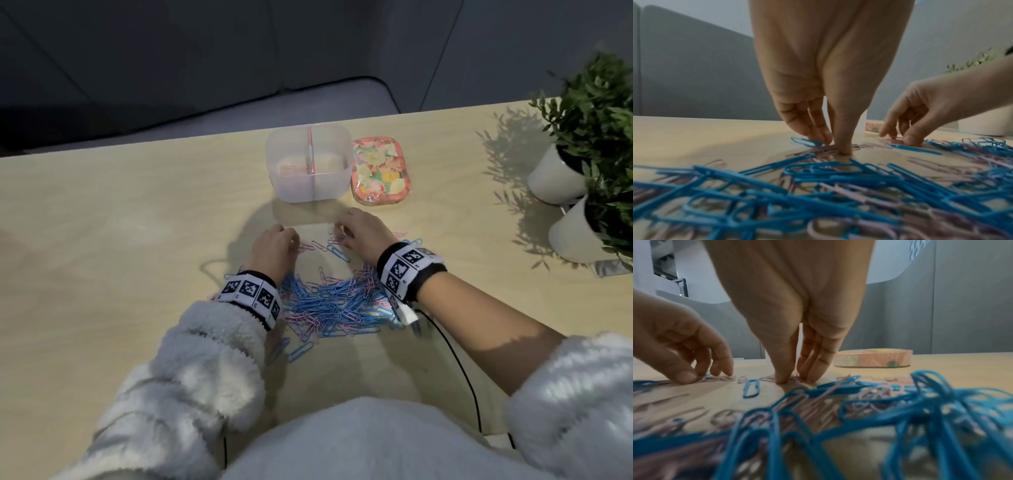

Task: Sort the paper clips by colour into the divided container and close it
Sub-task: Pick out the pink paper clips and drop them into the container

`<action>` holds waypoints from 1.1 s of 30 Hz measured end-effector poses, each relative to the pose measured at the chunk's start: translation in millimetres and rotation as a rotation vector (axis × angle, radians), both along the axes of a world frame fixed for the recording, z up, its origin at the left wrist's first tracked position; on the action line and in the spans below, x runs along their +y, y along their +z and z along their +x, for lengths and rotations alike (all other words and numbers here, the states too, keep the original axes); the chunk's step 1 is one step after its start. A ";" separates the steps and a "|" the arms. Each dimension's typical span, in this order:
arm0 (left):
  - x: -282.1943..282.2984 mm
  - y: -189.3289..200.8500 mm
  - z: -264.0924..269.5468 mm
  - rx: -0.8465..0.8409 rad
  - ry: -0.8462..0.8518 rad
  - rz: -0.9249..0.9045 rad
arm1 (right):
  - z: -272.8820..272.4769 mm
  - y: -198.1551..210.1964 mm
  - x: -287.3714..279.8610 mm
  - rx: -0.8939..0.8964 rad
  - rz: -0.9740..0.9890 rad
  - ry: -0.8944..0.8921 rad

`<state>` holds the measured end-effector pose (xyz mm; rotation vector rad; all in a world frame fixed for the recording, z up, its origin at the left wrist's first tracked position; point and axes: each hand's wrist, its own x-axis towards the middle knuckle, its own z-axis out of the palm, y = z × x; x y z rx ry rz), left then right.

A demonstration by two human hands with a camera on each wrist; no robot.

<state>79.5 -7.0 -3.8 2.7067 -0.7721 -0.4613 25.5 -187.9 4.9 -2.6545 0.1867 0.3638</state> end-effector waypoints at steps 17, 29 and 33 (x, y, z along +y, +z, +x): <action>-13.1 4.4 9.6 0.052 -0.061 0.000 | 17.4 -6.7 30.2 0.000 0.096 -0.020; -16.3 -0.9 11.7 0.047 -0.042 0.033 | 23.7 -5.0 48.4 0.107 0.075 -0.147; -12.7 -1.5 12.4 0.006 -0.067 0.061 | 22.2 -2.9 42.2 0.113 0.069 -0.088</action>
